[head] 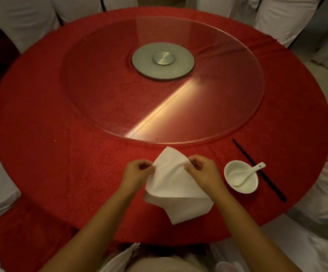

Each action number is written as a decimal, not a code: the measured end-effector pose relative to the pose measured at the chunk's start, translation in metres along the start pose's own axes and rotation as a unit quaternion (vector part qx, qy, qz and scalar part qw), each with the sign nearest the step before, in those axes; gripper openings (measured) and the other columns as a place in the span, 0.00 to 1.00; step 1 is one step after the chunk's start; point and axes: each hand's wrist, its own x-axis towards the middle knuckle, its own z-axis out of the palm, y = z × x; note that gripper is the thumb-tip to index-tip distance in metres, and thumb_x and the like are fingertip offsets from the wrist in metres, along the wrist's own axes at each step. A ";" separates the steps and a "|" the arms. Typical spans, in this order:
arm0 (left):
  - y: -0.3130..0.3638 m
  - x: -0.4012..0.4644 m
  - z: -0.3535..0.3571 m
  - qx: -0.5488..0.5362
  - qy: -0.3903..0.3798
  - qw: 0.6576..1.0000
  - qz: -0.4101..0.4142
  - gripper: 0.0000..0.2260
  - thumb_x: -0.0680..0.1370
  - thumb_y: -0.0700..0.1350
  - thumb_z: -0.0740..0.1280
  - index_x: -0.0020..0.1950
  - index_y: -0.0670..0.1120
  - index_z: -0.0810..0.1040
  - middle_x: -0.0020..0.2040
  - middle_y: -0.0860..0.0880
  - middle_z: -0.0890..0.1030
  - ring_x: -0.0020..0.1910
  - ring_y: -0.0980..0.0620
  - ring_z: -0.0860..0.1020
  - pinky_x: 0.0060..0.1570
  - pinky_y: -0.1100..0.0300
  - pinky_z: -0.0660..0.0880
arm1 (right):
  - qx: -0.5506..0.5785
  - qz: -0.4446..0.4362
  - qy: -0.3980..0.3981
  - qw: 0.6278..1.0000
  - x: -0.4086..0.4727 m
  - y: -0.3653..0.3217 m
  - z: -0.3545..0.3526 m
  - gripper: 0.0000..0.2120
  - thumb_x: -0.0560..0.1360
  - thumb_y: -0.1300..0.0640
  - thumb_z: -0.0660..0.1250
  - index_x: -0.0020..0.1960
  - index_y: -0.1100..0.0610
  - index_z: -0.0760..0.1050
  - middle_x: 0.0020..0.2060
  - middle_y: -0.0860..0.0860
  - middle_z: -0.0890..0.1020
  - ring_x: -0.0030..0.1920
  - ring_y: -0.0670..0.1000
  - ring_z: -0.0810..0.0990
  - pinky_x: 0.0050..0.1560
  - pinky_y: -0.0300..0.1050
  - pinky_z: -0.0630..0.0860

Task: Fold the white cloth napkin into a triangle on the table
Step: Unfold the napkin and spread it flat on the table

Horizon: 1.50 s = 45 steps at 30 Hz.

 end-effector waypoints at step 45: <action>0.226 -0.003 -0.108 0.424 0.005 0.784 0.453 0.07 0.74 0.39 0.68 0.50 0.41 0.82 0.45 0.46 0.84 0.42 0.50 0.80 0.43 0.60 0.73 | -0.112 -0.259 -0.126 0.951 0.074 -0.190 -0.047 0.10 0.68 0.64 0.71 0.41 0.50 0.75 0.37 0.48 0.80 0.38 0.46 0.79 0.42 0.40 0.76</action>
